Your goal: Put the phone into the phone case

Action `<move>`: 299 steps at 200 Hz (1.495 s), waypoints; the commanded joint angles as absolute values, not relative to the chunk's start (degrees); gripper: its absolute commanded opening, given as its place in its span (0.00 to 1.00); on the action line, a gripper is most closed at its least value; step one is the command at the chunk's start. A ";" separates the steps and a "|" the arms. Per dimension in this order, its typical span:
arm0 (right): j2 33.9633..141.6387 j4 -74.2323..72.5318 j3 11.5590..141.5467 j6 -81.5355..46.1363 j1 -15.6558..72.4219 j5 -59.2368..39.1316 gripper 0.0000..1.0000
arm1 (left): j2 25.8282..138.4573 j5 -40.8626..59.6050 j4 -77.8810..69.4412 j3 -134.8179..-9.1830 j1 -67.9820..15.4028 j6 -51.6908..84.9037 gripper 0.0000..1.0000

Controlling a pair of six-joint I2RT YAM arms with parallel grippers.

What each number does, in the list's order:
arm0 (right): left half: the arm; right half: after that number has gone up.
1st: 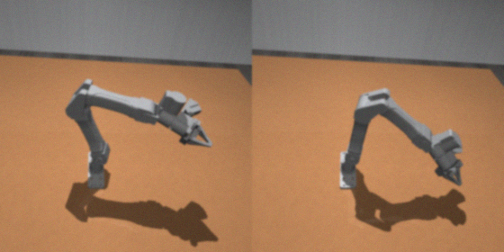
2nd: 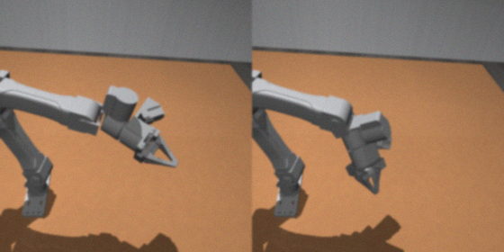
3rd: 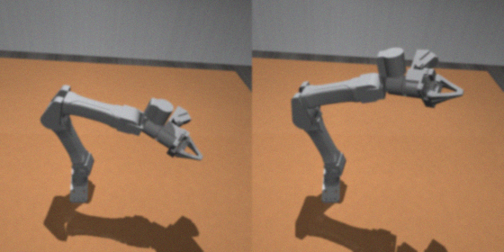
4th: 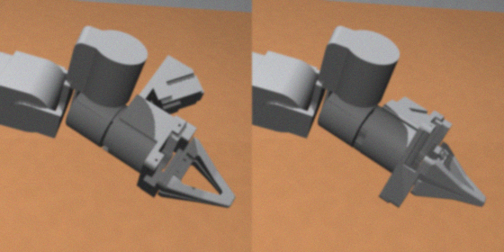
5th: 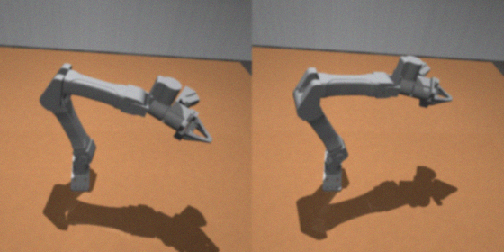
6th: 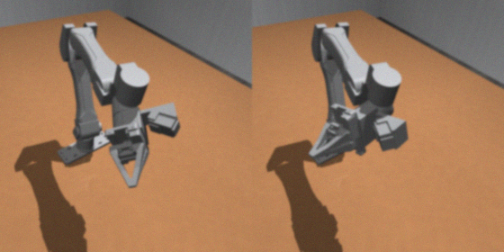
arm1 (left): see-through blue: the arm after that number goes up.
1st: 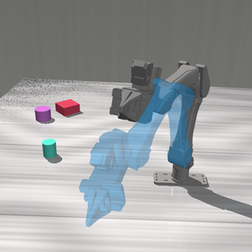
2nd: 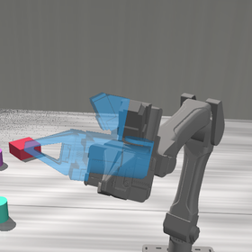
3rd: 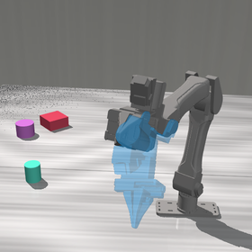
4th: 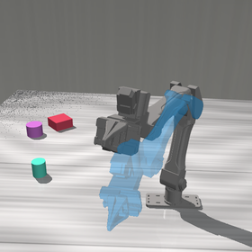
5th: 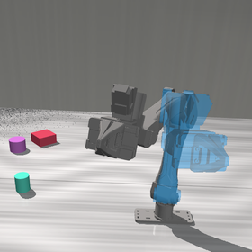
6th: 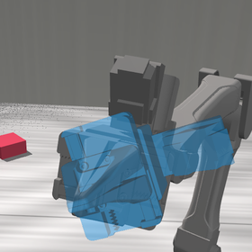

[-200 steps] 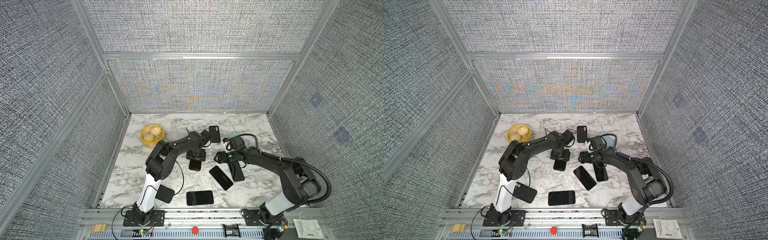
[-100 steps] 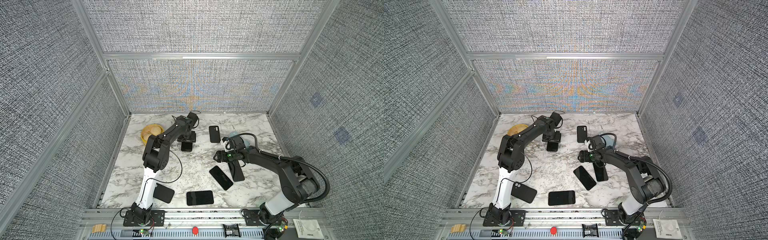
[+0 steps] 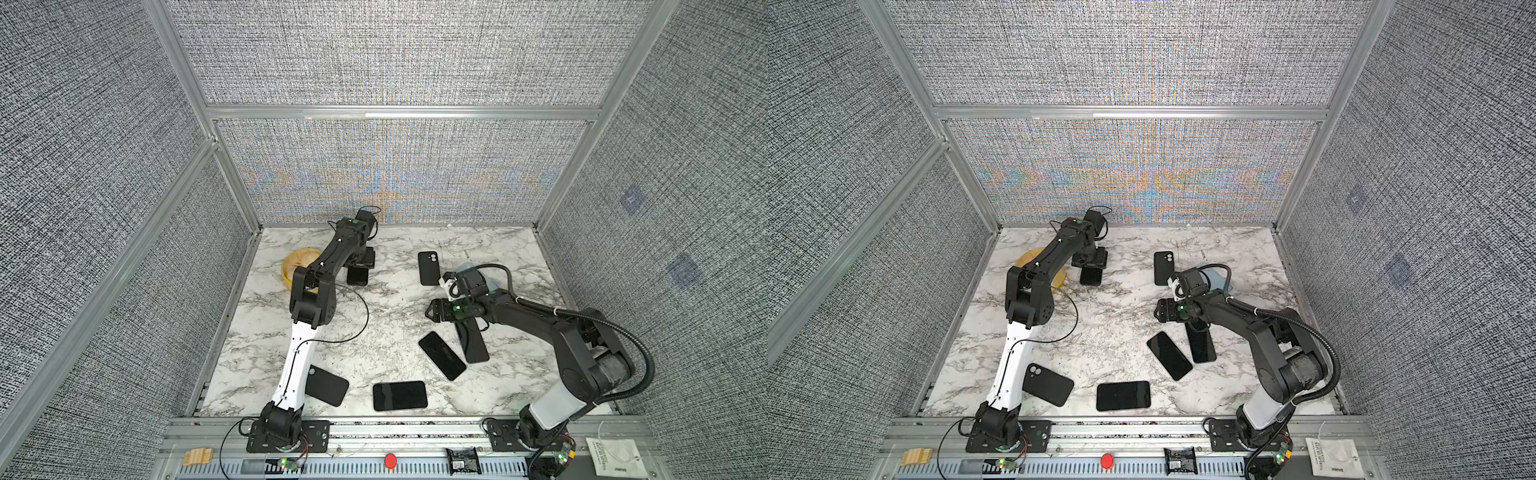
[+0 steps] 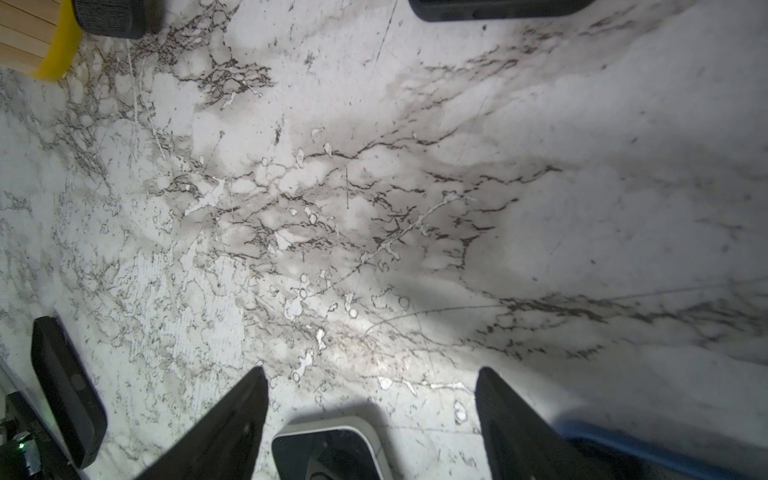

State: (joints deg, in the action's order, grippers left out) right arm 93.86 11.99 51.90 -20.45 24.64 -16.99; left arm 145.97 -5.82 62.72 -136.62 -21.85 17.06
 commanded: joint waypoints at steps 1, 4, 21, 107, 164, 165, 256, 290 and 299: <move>93.92 12.62 52.45 -20.06 24.64 -17.58 0.81 | 147.01 -5.54 60.73 -137.78 -21.31 15.92 0.59; 93.81 12.65 52.51 -20.04 24.66 -17.60 0.81 | 147.19 -5.46 60.80 -137.88 -21.27 15.98 0.59; 93.96 12.66 52.65 -20.15 24.68 -17.58 0.81 | 148.09 -5.28 60.65 -138.05 -21.09 16.26 0.60; 93.42 13.69 53.60 -20.00 24.66 -17.16 0.81 | 148.45 -5.53 60.12 -137.08 -20.52 17.53 0.75; 93.48 16.16 56.14 -19.19 24.66 -16.27 0.81 | 145.72 -7.46 59.05 -134.45 -20.31 17.57 0.83; 93.45 16.25 56.20 -19.22 24.63 -16.22 0.81 | 145.72 -7.46 59.06 -134.51 -20.35 17.53 0.83; 91.61 21.11 61.40 -17.99 24.61 -12.93 0.81 | 148.75 -8.81 58.90 -142.71 -19.86 20.89 0.82; 91.66 21.63 61.54 -17.93 24.74 -12.82 0.81 | 148.68 -3.13 53.07 -141.16 -19.93 17.20 0.86; 91.66 21.59 61.54 -17.95 24.80 -12.80 0.81 | 148.04 -1.99 51.31 -139.44 -20.08 17.20 0.86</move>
